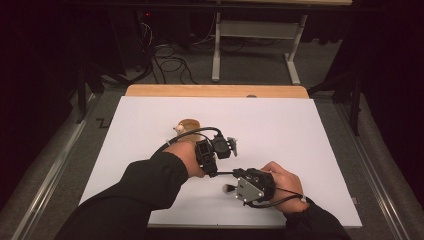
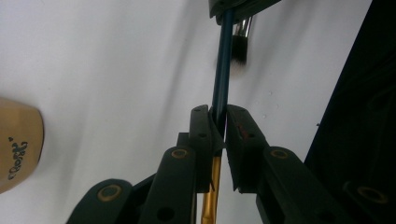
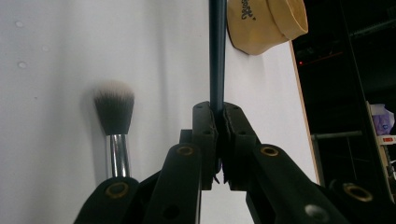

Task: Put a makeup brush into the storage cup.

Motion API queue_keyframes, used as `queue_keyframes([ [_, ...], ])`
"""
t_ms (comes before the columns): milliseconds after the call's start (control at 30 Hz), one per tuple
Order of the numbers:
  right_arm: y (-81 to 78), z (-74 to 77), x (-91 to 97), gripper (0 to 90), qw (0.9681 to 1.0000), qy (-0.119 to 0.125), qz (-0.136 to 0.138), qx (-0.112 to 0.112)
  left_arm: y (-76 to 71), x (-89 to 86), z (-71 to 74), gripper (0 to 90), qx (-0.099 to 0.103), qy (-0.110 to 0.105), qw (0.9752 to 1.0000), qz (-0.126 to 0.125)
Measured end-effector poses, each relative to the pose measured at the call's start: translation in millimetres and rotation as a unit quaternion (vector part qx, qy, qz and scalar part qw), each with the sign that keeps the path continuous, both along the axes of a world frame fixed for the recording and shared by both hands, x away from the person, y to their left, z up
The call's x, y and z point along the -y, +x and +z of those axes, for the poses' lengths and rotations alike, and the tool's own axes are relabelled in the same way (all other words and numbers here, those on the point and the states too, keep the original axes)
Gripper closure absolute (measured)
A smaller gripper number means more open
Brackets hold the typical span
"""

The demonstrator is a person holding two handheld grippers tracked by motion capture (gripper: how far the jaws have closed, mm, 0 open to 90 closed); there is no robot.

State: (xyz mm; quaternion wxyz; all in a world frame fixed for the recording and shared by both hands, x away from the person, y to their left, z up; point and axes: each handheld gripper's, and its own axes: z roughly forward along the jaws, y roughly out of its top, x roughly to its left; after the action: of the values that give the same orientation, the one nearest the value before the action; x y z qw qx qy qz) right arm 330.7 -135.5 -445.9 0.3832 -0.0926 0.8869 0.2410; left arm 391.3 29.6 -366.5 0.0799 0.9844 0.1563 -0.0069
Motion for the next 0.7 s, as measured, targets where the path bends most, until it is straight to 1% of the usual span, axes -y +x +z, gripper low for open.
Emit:
queue_keyframes([
  [33,0.4,0.5,0.7,87.2,1.0,0.003,-0.002,-0.003,0.7,-0.4,0.2,74.5,-0.001,0.003,1.0,-0.001],
  [100,0.5,0.7,1.1,87.2,1.0,0.004,-0.004,-0.003,0.9,-1.4,-0.1,73.4,0.0,0.0,1.0,-0.002],
  [300,1.6,0.6,2.5,87.2,0.9999,0.008,-0.011,-0.007,1.4,-4.6,1.7,55.0,0.021,-0.002,0.9998,0.006],
  [367,2.4,1.1,3.5,87.1,0.9999,0.004,-0.012,-0.004,1.2,-5.3,1.8,50.2,0.028,-0.001,0.9996,0.009],
  [433,3.3,1.0,4.6,87.2,0.9999,0.006,-0.015,-0.003,1.0,-5.9,2.5,46.2,0.037,0.001,0.9992,0.013],
  [467,3.7,0.4,5.6,87.2,0.9998,0.008,-0.019,-0.007,1.0,-6.2,2.7,43.6,0.039,0.0,0.9991,0.015],
  [533,4.3,0.1,7.0,87.2,0.9996,0.008,-0.024,-0.009,1.0,-7.7,3.7,40.5,0.045,0.002,0.9988,0.018],
  [567,5.9,-0.2,8.0,87.2,0.9997,0.006,-0.021,-0.008,1.1,-8.5,3.5,38.9,0.047,0.0,0.9987,0.02],
  [667,6.5,-1.2,10.0,87.2,0.9995,0.008,-0.029,-0.011,1.2,-12.3,2.9,35.0,0.052,-0.005,0.9981,0.034],
  [700,7.5,-1.1,10.6,87.1,0.9996,0.007,-0.027,-0.011,1.7,-14.2,2.8,34.6,0.052,-0.005,0.998,0.035],
])
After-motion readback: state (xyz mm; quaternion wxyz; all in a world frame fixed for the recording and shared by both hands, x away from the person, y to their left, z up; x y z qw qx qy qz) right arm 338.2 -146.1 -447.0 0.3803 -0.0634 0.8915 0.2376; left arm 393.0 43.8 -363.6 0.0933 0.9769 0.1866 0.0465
